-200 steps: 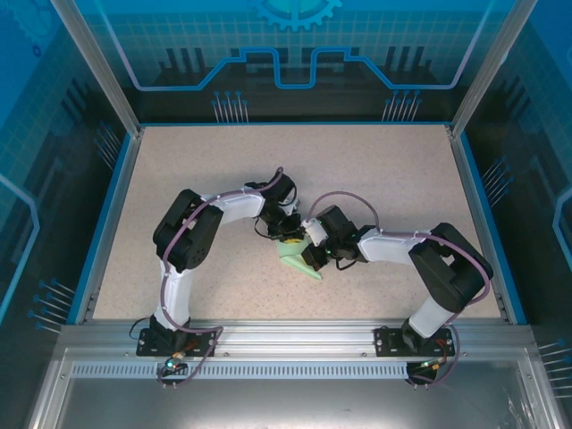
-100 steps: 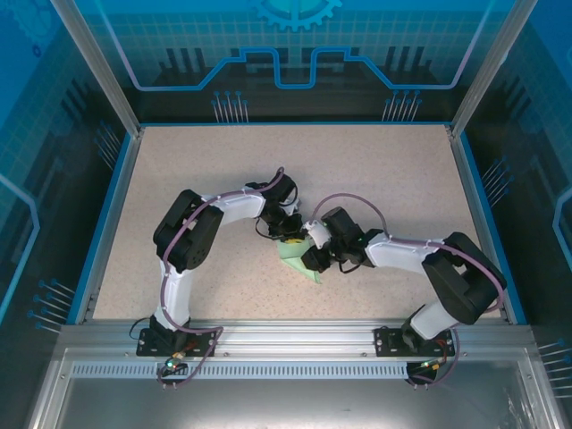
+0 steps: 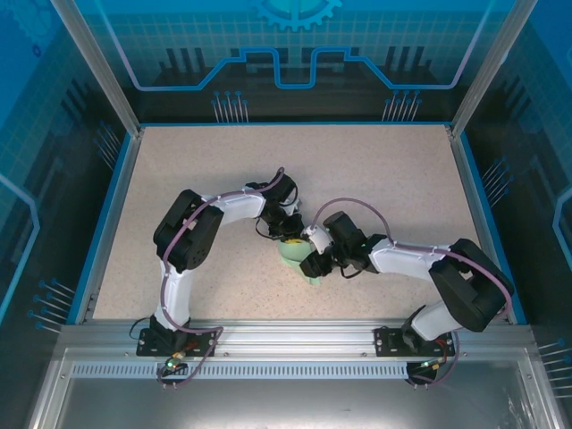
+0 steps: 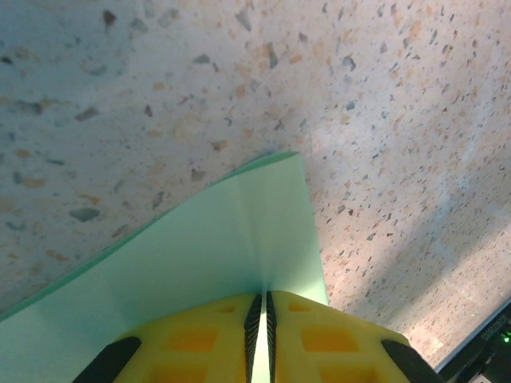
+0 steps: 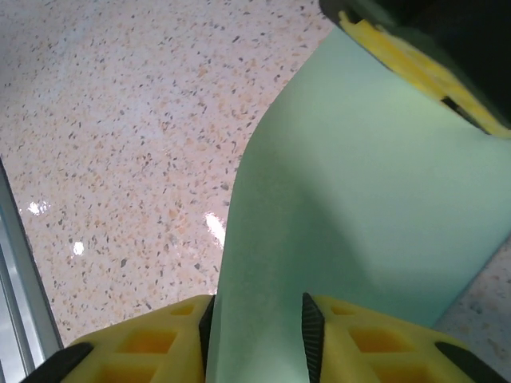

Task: Fold a paper plane with a square sheet of paper (fold left side to right side)
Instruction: Third fold the triangle at the center of the table.

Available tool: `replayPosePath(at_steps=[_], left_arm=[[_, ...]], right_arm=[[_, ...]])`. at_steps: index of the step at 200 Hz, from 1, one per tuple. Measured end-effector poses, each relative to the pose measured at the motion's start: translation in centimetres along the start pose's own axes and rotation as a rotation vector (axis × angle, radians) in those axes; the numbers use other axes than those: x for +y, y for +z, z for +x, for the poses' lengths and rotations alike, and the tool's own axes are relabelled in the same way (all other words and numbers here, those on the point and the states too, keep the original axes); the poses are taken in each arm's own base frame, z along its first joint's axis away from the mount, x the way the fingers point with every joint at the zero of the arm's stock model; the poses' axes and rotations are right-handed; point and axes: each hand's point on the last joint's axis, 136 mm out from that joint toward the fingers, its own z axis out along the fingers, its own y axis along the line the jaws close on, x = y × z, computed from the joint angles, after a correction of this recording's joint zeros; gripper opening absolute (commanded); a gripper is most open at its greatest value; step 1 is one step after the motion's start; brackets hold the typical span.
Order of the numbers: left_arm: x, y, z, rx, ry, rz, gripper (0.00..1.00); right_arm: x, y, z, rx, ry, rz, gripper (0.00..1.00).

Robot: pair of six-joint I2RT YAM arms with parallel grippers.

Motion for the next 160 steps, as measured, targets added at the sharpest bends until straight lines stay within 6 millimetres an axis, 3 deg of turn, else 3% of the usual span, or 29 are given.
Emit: replayPosePath(at_steps=[160], left_arm=[[0.0, 0.0, 0.0, 0.000, 0.000, 0.000, 0.16]], right_arm=[[1.5, -0.2, 0.0, -0.013, -0.040, -0.027, 0.37]])
